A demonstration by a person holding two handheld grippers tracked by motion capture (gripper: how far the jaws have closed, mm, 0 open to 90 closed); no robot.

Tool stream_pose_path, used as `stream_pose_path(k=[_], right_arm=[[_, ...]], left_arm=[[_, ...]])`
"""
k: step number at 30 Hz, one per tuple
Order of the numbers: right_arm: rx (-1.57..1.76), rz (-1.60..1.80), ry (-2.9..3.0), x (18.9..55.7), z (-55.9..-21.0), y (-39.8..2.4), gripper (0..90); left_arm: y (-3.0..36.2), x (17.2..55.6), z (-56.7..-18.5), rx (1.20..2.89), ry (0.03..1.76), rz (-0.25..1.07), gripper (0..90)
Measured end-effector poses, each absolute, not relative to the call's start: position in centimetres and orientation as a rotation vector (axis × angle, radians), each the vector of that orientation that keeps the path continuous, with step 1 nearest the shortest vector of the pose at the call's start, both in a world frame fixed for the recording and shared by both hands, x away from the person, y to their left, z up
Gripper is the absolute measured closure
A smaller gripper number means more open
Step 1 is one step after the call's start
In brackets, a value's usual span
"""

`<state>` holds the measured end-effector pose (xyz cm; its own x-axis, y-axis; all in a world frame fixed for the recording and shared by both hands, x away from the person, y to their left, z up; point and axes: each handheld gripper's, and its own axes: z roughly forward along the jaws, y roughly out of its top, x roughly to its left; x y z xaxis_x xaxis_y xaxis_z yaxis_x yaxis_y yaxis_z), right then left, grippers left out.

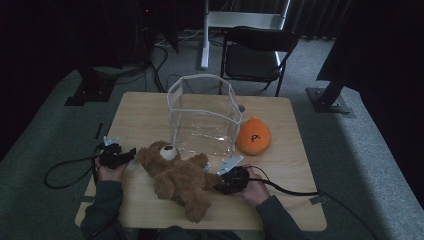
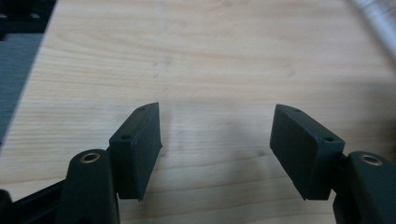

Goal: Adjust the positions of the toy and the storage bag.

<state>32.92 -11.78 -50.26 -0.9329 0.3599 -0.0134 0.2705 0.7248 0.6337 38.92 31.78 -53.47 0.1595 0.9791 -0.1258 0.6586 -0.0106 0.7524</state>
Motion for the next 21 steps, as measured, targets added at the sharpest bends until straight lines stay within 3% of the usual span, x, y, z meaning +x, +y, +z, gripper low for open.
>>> stream_pose_path(k=[6,15,21], right_arm=[[0.57,0.983,2.775,33.4,-50.3,-13.5,51.5],[0.645,0.963,2.75,33.8,-50.4,-14.6,43.0],[0.709,0.922,2.728,34.1,-50.2,-15.7,39.4]], left_arm=[[30.5,38.6,-52.7,1.713,1.45,0.509,34.0],[28.1,38.3,-51.8,1.81,1.238,0.35,36.6],[26.9,37.9,-51.7,1.862,1.162,0.311,40.9]])
